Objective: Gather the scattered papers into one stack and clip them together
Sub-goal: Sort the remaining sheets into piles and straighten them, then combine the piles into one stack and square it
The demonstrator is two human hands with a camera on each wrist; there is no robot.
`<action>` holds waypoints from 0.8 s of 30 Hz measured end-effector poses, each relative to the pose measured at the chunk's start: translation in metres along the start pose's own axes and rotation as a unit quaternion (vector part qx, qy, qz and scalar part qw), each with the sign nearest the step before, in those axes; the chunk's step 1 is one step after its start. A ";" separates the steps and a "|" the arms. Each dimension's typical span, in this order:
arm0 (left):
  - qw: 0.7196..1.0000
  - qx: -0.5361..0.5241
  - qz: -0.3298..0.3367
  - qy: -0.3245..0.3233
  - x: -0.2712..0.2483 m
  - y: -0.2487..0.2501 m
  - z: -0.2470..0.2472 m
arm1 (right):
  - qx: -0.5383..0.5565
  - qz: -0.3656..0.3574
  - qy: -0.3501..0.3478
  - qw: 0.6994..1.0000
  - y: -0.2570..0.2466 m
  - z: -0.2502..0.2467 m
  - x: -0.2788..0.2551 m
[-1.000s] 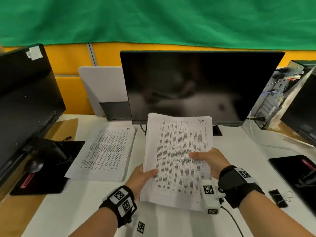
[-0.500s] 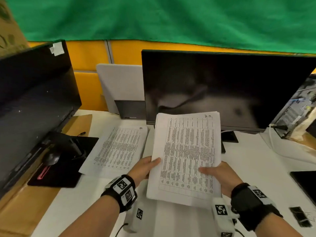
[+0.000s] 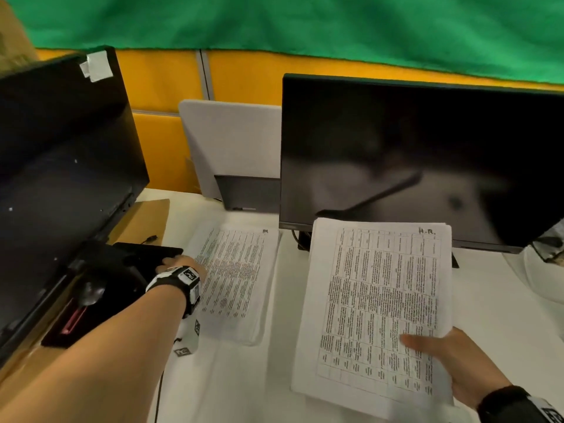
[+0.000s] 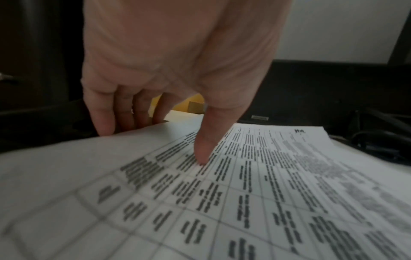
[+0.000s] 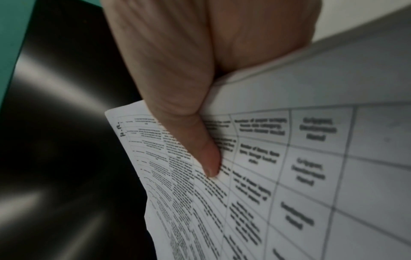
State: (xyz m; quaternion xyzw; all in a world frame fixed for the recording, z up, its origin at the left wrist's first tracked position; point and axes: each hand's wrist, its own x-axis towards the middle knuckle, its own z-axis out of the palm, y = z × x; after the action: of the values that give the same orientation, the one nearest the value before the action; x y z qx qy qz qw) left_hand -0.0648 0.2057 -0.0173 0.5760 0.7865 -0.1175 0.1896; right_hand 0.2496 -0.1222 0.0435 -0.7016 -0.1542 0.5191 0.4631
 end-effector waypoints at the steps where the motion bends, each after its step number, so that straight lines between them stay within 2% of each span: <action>1: 1.000 0.011 0.003 -0.001 0.003 0.002 0.000 | -0.002 0.000 0.001 1.000 -0.002 0.001 0.001; 4: 1.000 0.015 0.001 -0.019 0.008 0.003 0.003 | 0.007 -0.010 0.005 1.000 -0.007 0.003 0.003; 9: 0.996 0.030 0.087 -0.007 0.020 0.000 0.014 | 0.004 -0.011 0.008 1.000 -0.007 0.005 0.004; 12: 0.990 0.087 0.104 -0.049 0.007 0.000 0.003 | 0.005 -0.009 0.009 1.000 -0.006 0.003 0.003; 15: 0.989 0.075 0.105 -0.074 0.003 0.000 -0.006 | 0.006 -0.007 0.018 1.000 -0.005 -0.002 -0.002; 20: 0.991 -0.068 0.046 -0.106 -0.012 -0.006 -0.004 | 0.034 -0.006 0.011 0.999 -0.001 -0.020 -0.012; 24: 0.977 -0.149 0.059 -0.138 -0.029 -0.014 0.014 | 0.018 -0.019 0.003 1.000 0.004 -0.031 -0.019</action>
State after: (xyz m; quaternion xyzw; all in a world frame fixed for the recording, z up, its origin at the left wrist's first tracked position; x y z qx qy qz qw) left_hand -0.0685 0.1704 -0.0173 0.5645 0.7263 -0.0656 0.3867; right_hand 0.2673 -0.1524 0.0526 -0.6918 -0.1567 0.5111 0.4854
